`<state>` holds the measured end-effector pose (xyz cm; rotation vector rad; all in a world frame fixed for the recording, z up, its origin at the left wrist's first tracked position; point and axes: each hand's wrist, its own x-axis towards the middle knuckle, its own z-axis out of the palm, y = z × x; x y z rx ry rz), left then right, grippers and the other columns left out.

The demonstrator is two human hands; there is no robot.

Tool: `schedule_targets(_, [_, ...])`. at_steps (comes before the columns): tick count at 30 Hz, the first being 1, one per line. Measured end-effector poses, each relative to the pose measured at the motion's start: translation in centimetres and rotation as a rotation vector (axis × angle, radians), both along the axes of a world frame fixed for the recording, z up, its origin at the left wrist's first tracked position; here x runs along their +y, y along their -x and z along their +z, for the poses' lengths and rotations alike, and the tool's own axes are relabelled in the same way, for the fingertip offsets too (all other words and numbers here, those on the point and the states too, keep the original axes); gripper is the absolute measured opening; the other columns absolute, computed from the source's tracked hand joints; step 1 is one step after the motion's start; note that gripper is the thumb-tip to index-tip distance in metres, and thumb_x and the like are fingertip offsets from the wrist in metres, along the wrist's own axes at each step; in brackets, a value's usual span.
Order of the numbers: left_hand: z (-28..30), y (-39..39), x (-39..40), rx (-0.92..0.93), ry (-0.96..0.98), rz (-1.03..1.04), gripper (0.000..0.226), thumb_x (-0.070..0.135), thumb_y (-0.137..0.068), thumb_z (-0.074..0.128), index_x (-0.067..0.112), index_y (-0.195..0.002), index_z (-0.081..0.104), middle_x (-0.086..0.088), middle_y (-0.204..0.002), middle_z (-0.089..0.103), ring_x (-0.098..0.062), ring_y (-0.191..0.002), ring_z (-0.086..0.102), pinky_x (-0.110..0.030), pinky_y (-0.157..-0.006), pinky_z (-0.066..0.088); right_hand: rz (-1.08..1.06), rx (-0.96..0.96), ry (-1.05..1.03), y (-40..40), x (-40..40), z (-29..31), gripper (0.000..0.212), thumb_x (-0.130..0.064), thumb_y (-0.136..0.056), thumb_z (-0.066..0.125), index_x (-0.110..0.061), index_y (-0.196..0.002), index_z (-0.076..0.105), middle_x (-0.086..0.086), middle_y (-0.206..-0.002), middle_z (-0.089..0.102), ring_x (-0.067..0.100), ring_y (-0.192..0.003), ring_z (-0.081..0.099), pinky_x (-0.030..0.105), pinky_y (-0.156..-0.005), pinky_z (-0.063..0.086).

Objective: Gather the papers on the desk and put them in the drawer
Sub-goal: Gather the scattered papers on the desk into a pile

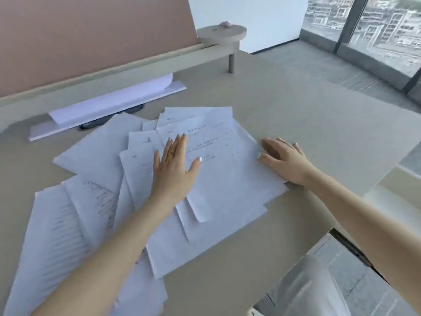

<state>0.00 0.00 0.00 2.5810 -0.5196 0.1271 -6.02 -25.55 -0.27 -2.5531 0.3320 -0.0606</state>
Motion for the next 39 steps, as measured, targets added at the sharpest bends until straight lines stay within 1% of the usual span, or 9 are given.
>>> schedule_targets(5, [-1.4,2.6,11.0,0.053,-0.064,0.269,0.062,0.038,-0.091,0.041,0.017,-0.145,0.018,-0.008,-0.156,0.019,-0.023,-0.144,0.013,-0.047,-0.115,0.007,0.039,-0.004,0.030,0.4,3.6,0.2,0.060,-0.043,-0.086,0.053,-0.025,-0.140,0.035,0.003,-0.138,0.049,0.019,-0.134,0.035,0.039,-0.116,0.011])
schedule_targets(11, [-1.8,3.5,19.5,0.188,-0.145,0.573,0.067,0.048,-0.090,0.033,0.015,-0.145,0.012,-0.014,-0.156,0.018,-0.031,-0.143,0.011,-0.052,-0.115,0.007,0.053,0.033,0.153,-0.4,6.6,-0.2,0.063,-0.051,-0.084,0.050,-0.025,-0.140,0.036,-0.002,-0.152,0.033,0.017,-0.143,0.021,0.042,-0.113,0.009])
schedule_targets(16, [-2.3,3.4,19.7,0.169,-0.208,0.587,0.066,0.050,-0.091,0.028,0.015,-0.145,0.013,-0.014,-0.156,0.017,-0.031,-0.143,0.010,-0.051,-0.115,0.007,0.022,0.008,0.019,-1.8,7.3,0.2,0.042,-0.047,-0.082,0.055,-0.027,-0.119,0.056,0.003,-0.127,0.045,0.030,-0.124,0.044,0.043,-0.108,0.028])
schedule_targets(19, [-2.0,1.9,17.6,0.195,-0.164,0.585,0.064,0.050,-0.092,0.024,0.015,-0.145,0.015,-0.012,-0.156,0.017,-0.029,-0.143,0.009,-0.051,-0.115,0.004,-0.023,-0.027,-0.010,-3.8,7.1,0.4,0.051,-0.048,-0.082,0.056,-0.022,-0.126,0.050,0.006,-0.140,0.039,0.034,-0.128,0.039,0.045,-0.109,0.029])
schedule_targets(24, [-0.8,-2.1,13.5,0.299,0.126,0.529,0.060,0.045,-0.091,0.028,0.014,-0.142,0.024,-0.011,-0.153,0.026,-0.027,-0.143,0.011,-0.049,-0.117,0.003,0.046,0.019,0.129,-7.7,6.2,-0.6,0.063,-0.054,-0.084,0.049,-0.030,-0.140,0.033,0.000,-0.159,0.014,0.024,-0.144,0.021,0.045,-0.118,0.006])
schedule_targets(29, [0.9,-5.4,11.1,0.491,0.655,0.517,0.067,0.044,-0.087,0.046,0.029,-0.145,0.016,0.006,-0.156,0.019,-0.019,-0.141,0.021,-0.039,-0.113,0.018,0.098,0.058,0.179,-10.6,5.2,-0.8,0.063,-0.057,-0.084,0.046,-0.034,-0.141,0.032,-0.004,-0.159,0.016,0.019,-0.147,0.008,0.043,-0.119,0.001])
schedule_targets(32, [0.9,-7.1,12.7,0.550,0.941,0.580,0.074,0.043,-0.075,0.058,0.025,-0.140,0.029,0.006,-0.147,0.036,-0.015,-0.130,0.040,-0.035,-0.109,0.027,0.125,0.034,0.197,-10.5,4.9,-1.1,0.064,-0.058,-0.084,0.045,-0.035,-0.141,0.031,-0.006,-0.158,0.018,0.017,-0.147,0.007,0.040,-0.119,0.001])
schedule_targets(36, [1.5,-7.7,14.4,0.570,1.222,0.662,0.018,0.025,-0.087,0.052,0.020,-0.102,0.044,0.008,-0.089,0.052,-0.011,-0.088,0.054,-0.025,-0.080,0.044,0.146,0.010,0.209,-9.8,4.8,-1.3,0.065,-0.059,-0.084,0.043,-0.035,-0.142,0.030,-0.008,-0.158,0.019,0.016,-0.147,0.008,0.038,-0.120,0.001])
schedule_targets(39, [2.2,-8.2,14.6,0.588,1.128,0.652,0.009,0.030,-0.089,0.048,0.021,-0.087,0.052,0.005,-0.084,0.055,-0.009,-0.069,0.049,-0.021,-0.062,0.040,0.163,0.017,0.206,-9.2,4.9,-1.2,0.066,-0.061,-0.083,0.041,-0.034,-0.143,0.029,-0.008,-0.158,0.018,0.015,-0.147,0.007,0.037,-0.120,0.001])
